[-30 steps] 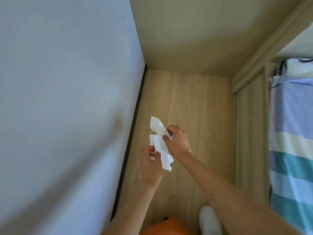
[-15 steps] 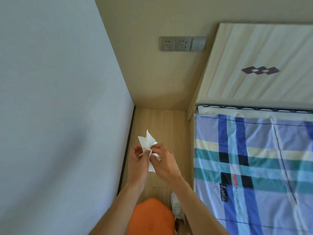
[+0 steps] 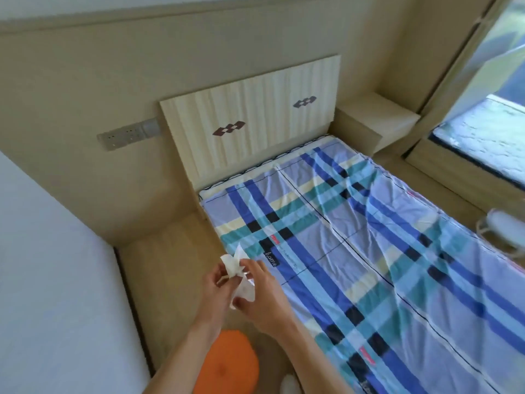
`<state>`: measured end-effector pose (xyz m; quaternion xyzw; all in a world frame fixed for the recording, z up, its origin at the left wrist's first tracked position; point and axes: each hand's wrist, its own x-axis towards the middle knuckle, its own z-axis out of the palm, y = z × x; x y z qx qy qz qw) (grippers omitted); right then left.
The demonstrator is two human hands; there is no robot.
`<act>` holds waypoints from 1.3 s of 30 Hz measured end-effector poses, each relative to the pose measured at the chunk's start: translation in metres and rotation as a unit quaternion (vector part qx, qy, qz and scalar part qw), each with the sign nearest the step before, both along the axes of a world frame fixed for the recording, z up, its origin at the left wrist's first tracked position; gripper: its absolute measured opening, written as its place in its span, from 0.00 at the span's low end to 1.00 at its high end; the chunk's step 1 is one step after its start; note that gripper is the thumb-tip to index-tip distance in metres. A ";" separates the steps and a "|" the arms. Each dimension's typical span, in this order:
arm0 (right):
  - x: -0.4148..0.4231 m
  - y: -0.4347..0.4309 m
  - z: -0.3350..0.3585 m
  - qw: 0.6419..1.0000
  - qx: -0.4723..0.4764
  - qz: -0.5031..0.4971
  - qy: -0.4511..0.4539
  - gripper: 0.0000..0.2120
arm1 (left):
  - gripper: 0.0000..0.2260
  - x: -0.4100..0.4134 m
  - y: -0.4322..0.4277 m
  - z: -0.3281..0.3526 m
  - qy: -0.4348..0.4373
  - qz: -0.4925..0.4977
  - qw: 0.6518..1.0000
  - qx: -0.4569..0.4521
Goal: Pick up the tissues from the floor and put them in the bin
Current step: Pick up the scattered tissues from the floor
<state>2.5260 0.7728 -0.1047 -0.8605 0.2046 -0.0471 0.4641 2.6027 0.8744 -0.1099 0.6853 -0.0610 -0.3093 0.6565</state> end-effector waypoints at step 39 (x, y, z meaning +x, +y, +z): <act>-0.694 0.191 -0.122 0.209 0.062 -0.975 -0.032 0.13 | 0.11 -0.754 -0.037 -0.098 -0.203 -0.924 0.325 -0.013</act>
